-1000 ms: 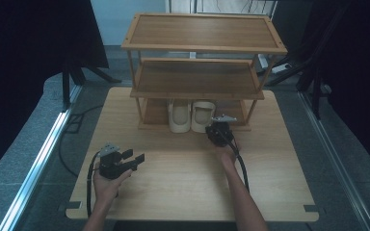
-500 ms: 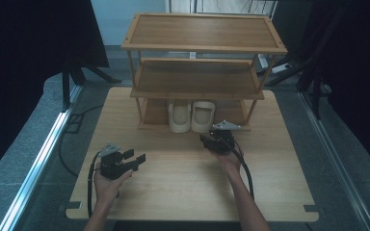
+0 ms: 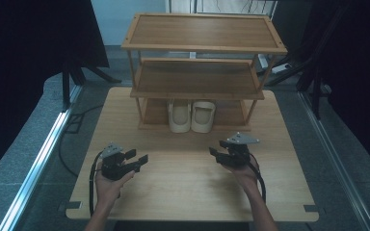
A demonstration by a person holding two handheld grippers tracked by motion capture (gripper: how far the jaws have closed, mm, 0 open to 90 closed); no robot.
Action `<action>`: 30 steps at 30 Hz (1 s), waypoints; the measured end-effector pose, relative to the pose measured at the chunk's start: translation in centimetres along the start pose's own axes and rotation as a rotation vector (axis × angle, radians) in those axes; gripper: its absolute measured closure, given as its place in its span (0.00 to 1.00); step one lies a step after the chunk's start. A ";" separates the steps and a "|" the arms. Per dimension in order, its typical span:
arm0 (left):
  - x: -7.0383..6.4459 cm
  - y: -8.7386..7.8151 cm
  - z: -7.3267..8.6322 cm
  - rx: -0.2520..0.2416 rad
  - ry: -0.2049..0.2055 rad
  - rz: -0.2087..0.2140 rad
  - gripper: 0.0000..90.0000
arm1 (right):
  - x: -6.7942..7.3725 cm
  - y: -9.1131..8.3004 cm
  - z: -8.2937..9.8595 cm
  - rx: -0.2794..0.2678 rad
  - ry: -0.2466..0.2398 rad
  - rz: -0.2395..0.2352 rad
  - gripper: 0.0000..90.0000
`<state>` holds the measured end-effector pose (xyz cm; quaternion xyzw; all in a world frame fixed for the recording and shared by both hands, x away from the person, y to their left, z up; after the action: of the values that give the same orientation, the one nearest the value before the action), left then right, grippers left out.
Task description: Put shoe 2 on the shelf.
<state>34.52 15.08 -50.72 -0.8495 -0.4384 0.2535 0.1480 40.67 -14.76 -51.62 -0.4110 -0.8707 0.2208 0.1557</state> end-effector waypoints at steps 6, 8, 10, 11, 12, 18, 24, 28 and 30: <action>-0.2 0.1 0.1 0.011 0.010 0.011 0.43 | -2.4 -3.8 2.1 -0.014 0.021 0.073 0.50; -0.3 0.1 0.1 0.010 0.010 0.013 0.43 | -3.4 -5.1 2.8 -0.027 0.043 0.088 0.50; -0.2 0.2 0.1 0.010 0.010 0.010 0.43 | -4.3 -6.0 3.7 -0.027 0.056 0.099 0.50; -0.2 0.2 0.2 0.014 0.010 0.008 0.43 | -4.6 -6.2 4.1 -0.026 0.059 0.108 0.50; -0.1 0.3 0.2 0.017 0.009 0.006 0.43 | -5.1 -6.3 4.6 -0.019 0.062 0.118 0.50; 0.0 0.5 0.4 0.027 0.010 0.001 0.43 | -7.5 -6.9 6.1 0.008 0.112 0.154 0.49; 0.0 0.6 0.5 0.029 0.011 0.005 0.43 | -7.9 -7.2 6.2 -0.001 0.116 0.168 0.49; 0.1 0.4 0.4 0.024 0.001 0.006 0.43 | -7.5 -7.3 5.8 -0.018 0.116 0.163 0.49; 0.2 0.4 0.2 0.019 -0.006 0.004 0.43 | -7.4 -7.3 5.7 -0.023 0.123 0.160 0.49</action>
<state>34.76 15.08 -51.12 -0.8481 -0.4348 0.2606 0.1541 37.95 -26.17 -53.46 -0.4938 -0.8264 0.1967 0.1858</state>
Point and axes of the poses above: each handheld gripper's, and its own axes: y roughly forward along the jaws, z roughly out of its underside, x roughly to its left, the point moved 9 cm from there along y, roughly forward along the jaws, and after that the axes turned 1 degree about -x, right-handed, at the moved point
